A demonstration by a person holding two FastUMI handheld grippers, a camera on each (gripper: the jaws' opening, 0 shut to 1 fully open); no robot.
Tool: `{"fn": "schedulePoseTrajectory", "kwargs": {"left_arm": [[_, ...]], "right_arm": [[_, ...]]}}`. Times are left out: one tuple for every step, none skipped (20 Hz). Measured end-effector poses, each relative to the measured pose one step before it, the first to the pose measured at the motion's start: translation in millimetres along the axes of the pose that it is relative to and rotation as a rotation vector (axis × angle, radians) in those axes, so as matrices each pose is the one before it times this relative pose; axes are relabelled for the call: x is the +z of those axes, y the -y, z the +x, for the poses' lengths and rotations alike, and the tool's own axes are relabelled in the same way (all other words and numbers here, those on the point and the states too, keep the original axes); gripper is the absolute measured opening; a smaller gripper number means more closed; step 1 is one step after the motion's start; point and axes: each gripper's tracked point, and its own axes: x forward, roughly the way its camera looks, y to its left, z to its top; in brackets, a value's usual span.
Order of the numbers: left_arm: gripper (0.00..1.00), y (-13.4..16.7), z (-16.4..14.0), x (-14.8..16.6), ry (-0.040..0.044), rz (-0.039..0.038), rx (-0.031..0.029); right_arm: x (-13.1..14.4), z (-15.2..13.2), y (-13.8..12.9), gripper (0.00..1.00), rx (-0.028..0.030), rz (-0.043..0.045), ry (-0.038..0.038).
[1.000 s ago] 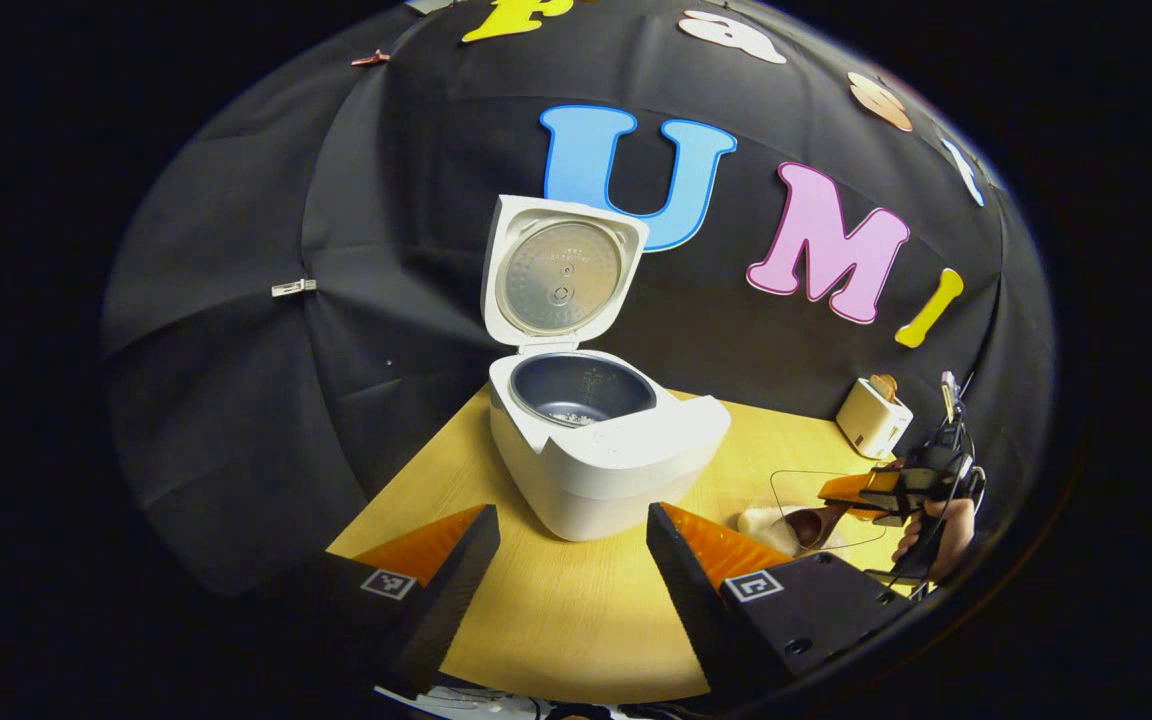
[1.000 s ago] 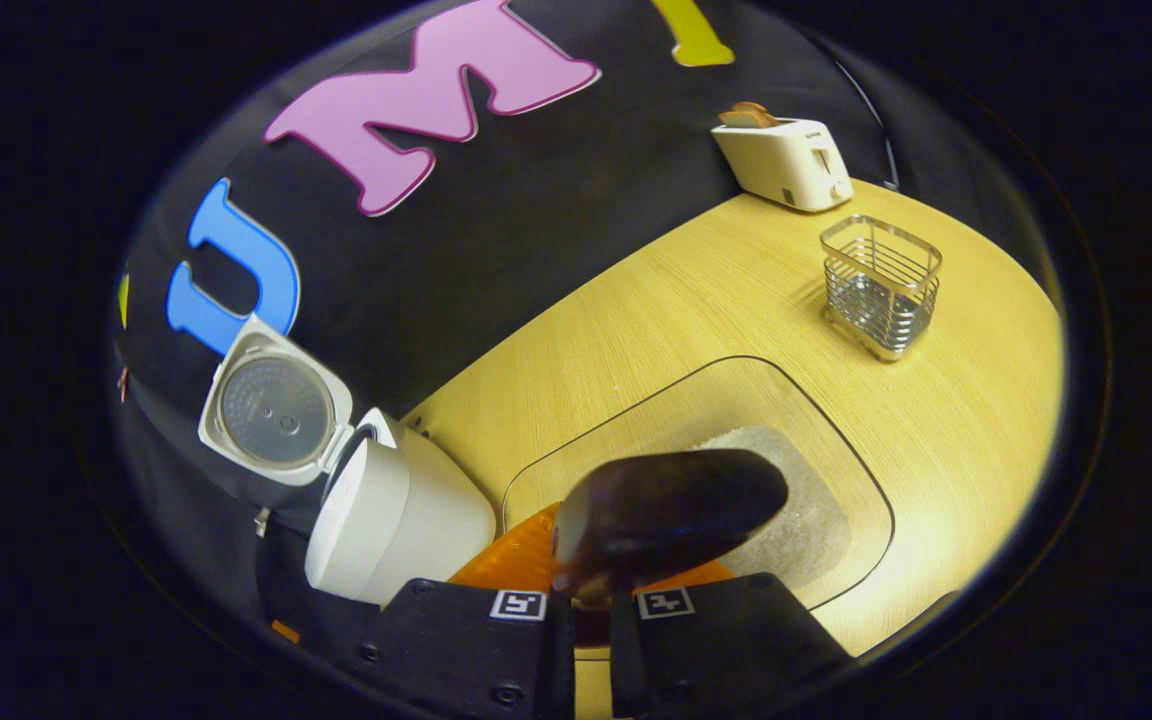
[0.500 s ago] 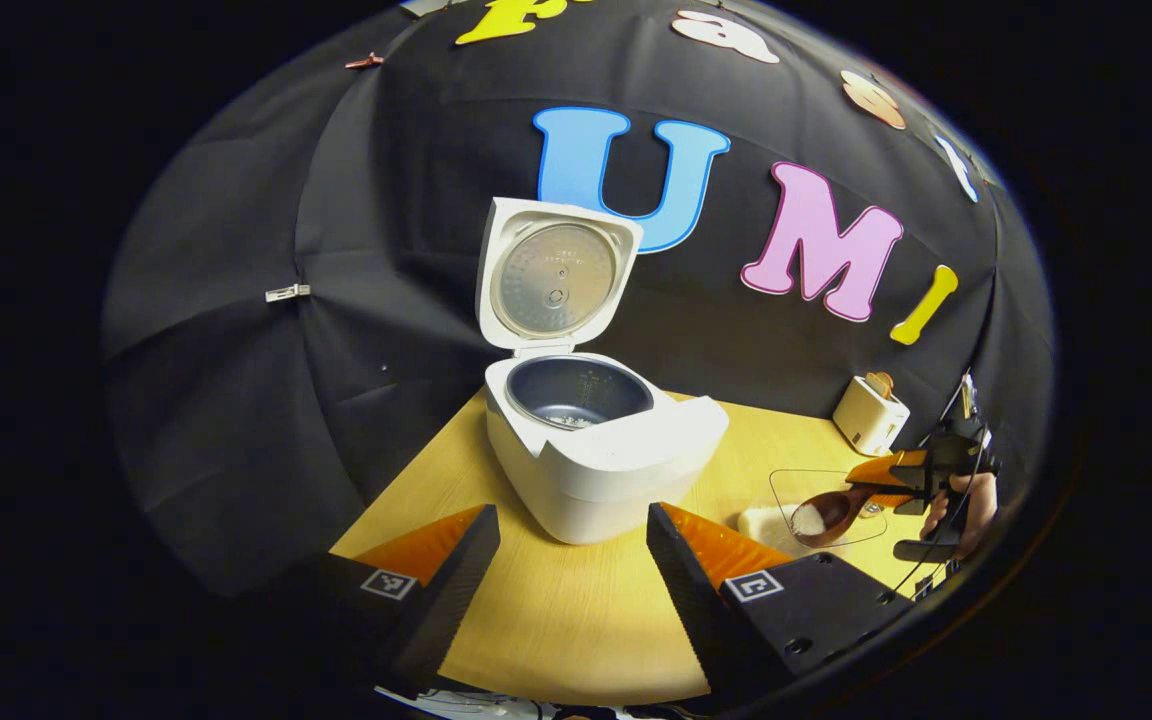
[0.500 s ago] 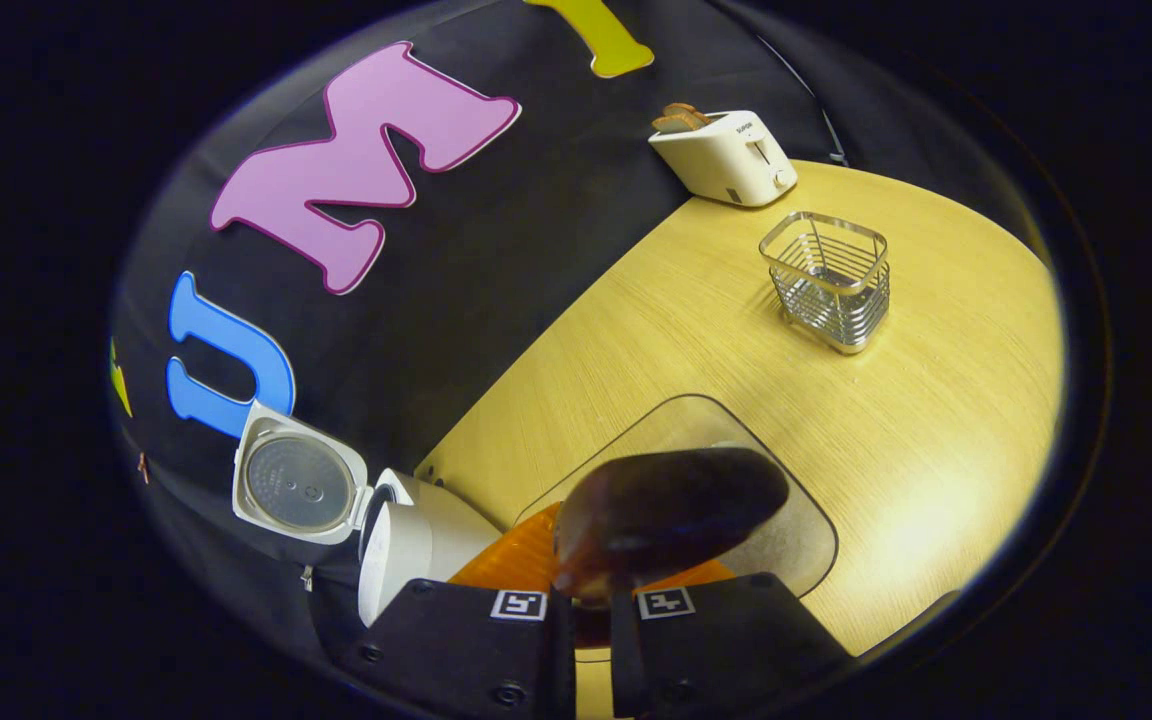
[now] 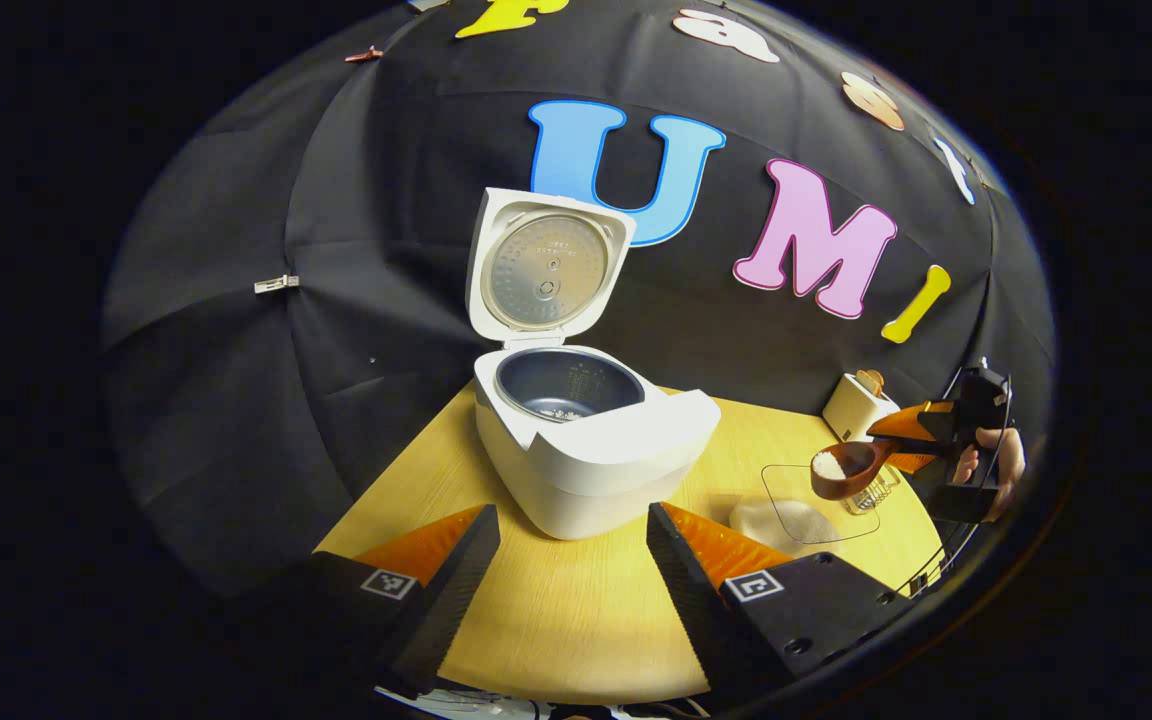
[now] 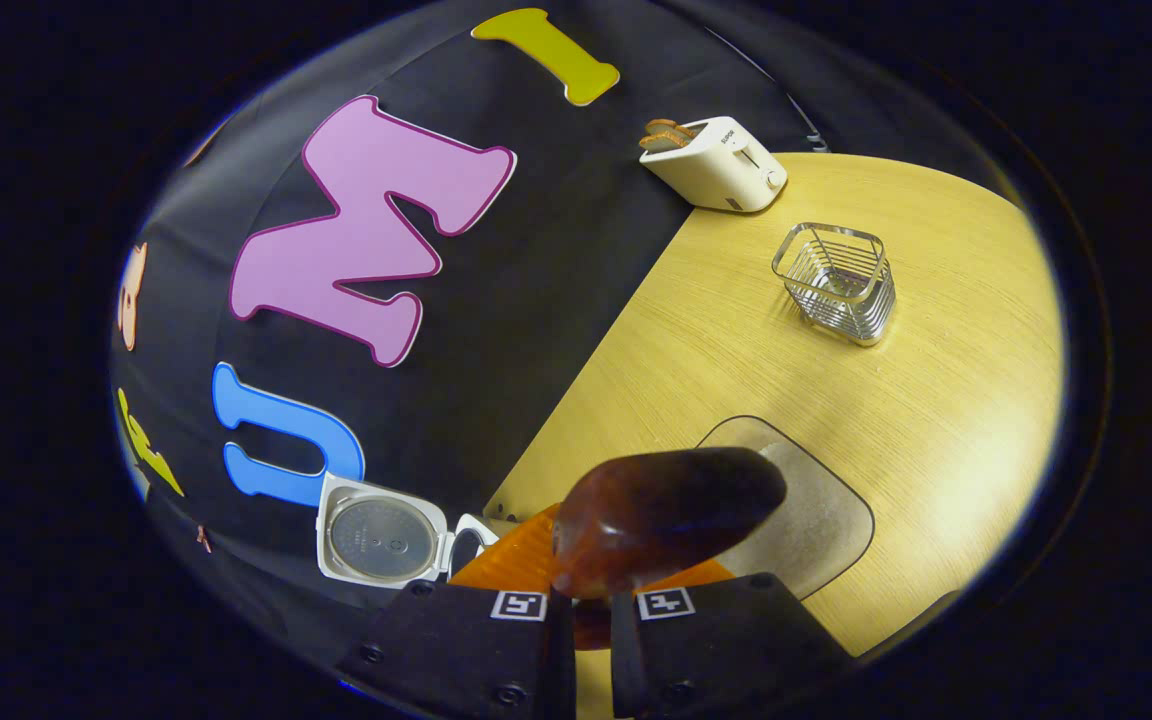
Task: Close the left gripper, press the button to open the rice cooker; take a wooden spoon from the chopstick holder with the right hand, scoop a spoonful of rice and pour it into the rice cooker, then put the wooden spoon back into the chopstick holder.
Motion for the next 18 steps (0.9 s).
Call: {"fn": "schedulePoseTrajectory", "kwargs": {"left_arm": [[0.96, -1.39, -0.24, 0.01, 0.00339, -0.00369, -0.00055], [0.96, -1.82, -0.51, 0.9, 0.00255, -0.00592, 0.00207], [0.96, -1.15, 0.91, -0.31, 0.00024, -0.0078, 0.00333], [0.96, -2.72, -0.1, -1.14, -0.0024, -0.00871, 0.00481], [0.96, -3.01, -1.39, -2.01, -0.00256, -0.00744, 0.00611], [0.96, -4.13, -0.65, -1.05, -0.00385, 0.00252, 0.01037], [0.96, -4.92, -1.33, -1.11, -0.00034, 0.00855, 0.01332], [0.96, -4.09, -1.34, 0.44, 0.00347, 0.00297, 0.00944], [0.96, -1.07, 0.99, -0.83, 0.00032, -0.0057, 0.00051], [0.96, -3.02, 0.25, -1.16, -0.0018, -0.00914, 0.00178], [0.96, -3.83, -1.26, -0.73, -0.0004, -0.00727, 0.00571], [0.96, -4.72, -0.16, 0.24, -0.00008, -0.0072, 0.00952], [0.96, -5.13, 0.49, 0.12, 0.00259, -0.01027, 0.01153], [0.96, -4.62, 0.23, 1.36, 0.00292, -0.01538, 0.01091], [0.96, -4.8, 0.22, -0.67, 0.00144, -0.01769, 0.01201], [0.96, -5.57, -0.2, 0.25, -0.00077, -0.01771, 0.01137], [0.96, -6.01, -0.65, -0.73, -0.00102, -0.01527, 0.01131], [0.96, -5.91, 0.38, -0.33, -0.00209, -0.0126, 0.01062]], "right_arm": [[1.51, -0.72, -7.11, 0.18, 0.01174, 0.01691, -0.00244], [2.05, -0.44, -7.44, 0.18, 0.01326, 0.01749, 0.00017], [0.85, -1.34, -7.87, 0.18, 0.01231, 0.01027, -0.0014], [1.39, 0.12, -7.73, 0.18, 0.00988, -0.00324, 0.00494], [0.74, 0.86, -9.54, 0.18, 0.01094, -0.01548, 0.0052], [-1.75, 1.05, -10.5, 0.18, 0.01262, -0.02118, -0.00284], [-3.09, 1.87, -9.53, 0.18, 0.01317, -0.01405, -0.00704], [-4.79, 2.18, -11.65, 0.18, 0.01461, -0.0062, -0.01066], [-5.73, 2.39, -10.55, 0.18, 0.0131, 0.00159, -0.0113], [-4.77, 5.36, -9.74, 0.18, 0.01412, -0.00199, -0.01065], [-5.12, 5.87, -9.27, 0.18, 0.00897, -0.00214, -0.00708], [-5.56, 6.04, -8.89, 0.18, 0.00727, -0.00347, -0.00981], [-5.07, 7.04, -8.77, 0.18, 0.00948, -0.00357, -0.01266], [-4.09, 6.79, -11.56, 0.18, 0.01312, -0.00661, -0.01046], [-3.69, 7.56, -10.55, 0.18, 0.01134, -0.01311, -0.00981], [-3.57, 8.74, -9.82, 0.18, 0.00893, -0.01223, -0.00715], [-5.91, 6.89, -10.12, 0.18, 0.01173, -0.00979, -0.01099], [-4.86, 9.98, -8.3, 0.18, 0.00907, -0.00414, -0.01221]]}}
